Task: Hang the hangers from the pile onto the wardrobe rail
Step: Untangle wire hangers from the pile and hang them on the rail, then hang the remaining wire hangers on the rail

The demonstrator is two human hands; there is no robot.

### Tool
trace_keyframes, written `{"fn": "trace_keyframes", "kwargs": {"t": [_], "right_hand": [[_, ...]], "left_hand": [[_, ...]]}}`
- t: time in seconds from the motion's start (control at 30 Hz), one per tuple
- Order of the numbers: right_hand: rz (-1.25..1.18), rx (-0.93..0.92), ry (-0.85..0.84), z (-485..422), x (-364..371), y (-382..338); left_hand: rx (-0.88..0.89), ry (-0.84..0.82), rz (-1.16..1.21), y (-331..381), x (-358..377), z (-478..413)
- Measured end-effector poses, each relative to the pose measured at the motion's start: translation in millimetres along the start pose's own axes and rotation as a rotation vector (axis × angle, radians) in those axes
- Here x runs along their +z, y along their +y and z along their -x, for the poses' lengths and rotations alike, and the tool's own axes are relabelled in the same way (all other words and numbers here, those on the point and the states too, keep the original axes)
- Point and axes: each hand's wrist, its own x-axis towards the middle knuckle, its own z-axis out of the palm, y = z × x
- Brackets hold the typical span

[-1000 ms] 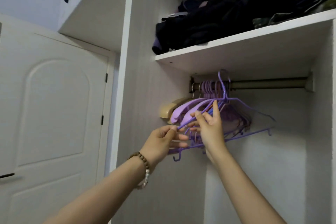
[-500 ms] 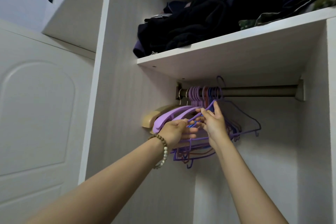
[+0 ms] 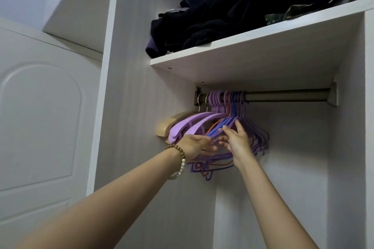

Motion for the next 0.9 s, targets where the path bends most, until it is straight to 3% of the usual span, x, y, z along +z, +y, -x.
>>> {"fn": "trace_keyframes", "kwargs": {"t": [0.33,0.47,0.57,0.7,0.9], "right_hand": [[0.348,-0.152,0.151,45,6,20],[0.496,-0.437,0.147,79,32,15],[0.515,-0.589,0.069,107,71,6],[0.544,-0.677,-0.051,151,142,-4],[0.502,-0.649,-0.374,255,285,9]], "left_hand": [[-0.004,0.042,-0.042,-6,-43,42],[0.102,0.123,-0.056,-8,-76,77],[0.211,0.239,-0.093,-9,-112,115],[0.329,0.451,-0.347,-23,-178,182],[0.242,0.706,-0.732,-69,-300,315]]}}
